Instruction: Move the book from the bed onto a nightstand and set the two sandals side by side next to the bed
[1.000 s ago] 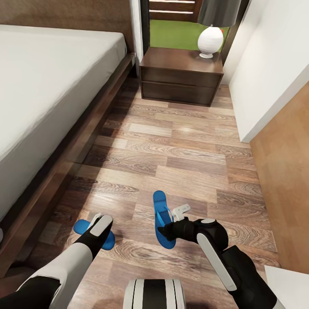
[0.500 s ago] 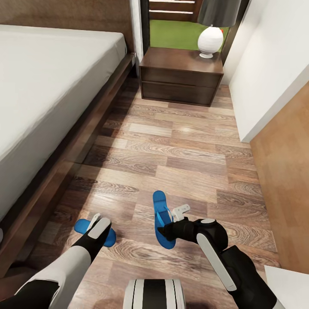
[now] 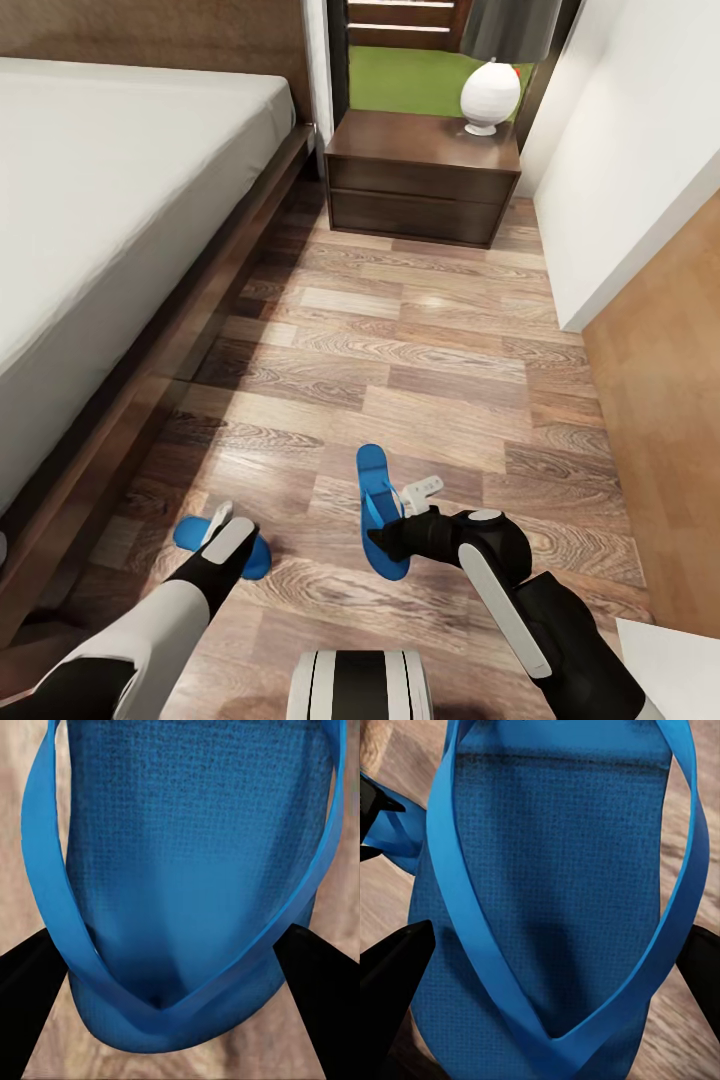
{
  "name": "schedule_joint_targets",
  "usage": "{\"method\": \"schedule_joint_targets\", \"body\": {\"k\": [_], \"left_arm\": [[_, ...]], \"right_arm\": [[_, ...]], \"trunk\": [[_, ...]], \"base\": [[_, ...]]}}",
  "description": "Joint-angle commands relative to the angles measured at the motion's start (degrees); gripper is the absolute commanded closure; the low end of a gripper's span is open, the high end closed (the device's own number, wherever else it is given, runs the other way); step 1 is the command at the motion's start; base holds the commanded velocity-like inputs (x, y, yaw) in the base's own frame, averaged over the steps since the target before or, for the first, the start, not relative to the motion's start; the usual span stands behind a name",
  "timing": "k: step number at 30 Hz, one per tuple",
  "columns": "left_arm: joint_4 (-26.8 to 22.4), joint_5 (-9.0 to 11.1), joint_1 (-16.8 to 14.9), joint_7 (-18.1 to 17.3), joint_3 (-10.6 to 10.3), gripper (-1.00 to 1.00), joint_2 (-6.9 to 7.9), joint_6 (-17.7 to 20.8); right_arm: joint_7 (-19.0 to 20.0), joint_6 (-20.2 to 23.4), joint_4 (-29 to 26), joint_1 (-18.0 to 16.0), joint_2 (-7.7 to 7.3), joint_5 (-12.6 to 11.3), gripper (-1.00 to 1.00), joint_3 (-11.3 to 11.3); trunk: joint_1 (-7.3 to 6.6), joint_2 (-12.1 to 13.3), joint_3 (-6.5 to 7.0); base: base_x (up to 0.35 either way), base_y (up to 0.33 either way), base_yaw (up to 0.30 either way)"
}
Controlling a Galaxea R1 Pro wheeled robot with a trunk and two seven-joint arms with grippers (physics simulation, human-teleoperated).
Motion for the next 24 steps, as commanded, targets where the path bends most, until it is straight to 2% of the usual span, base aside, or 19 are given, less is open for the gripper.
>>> {"method": "schedule_joint_targets", "body": {"k": [1, 6, 7, 24], "left_arm": [[0.31, 0.45, -0.04, 0.21, -0.36, 1.00, 0.02, -0.31], [1.57, 0.46, -0.10, 0.17, -0.30, 1.00, 0.09, -0.31], [1.71, 0.46, -0.11, 0.17, -0.30, -1.00, 0.12, -0.31], [1.30, 0.10, -0.05, 0.54, -0.42, -1.00, -0.22, -0.33]], "right_arm": [[0.05, 0.20, -0.05, -0.04, -0.04, -0.01, 1.00, 0.06], [0.05, 0.20, -0.05, -0.04, -0.04, -0.01, 1.00, 0.02], [0.05, 0.20, -0.05, -0.04, -0.04, -0.01, 1.00, -0.01], [0.01, 0.20, -0.05, -0.04, -0.03, 0.03, 1.00, 0.03]], "trunk": [[-0.01, -0.01, -0.03], [-0.01, -0.01, -0.03], [-0.01, -0.01, -0.03], [-0.01, -0.01, -0.03]], "base": [[0.000, 0.000, 0.000], [0.000, 0.000, 0.000], [0.000, 0.000, 0.000], [0.000, 0.000, 0.000]]}}
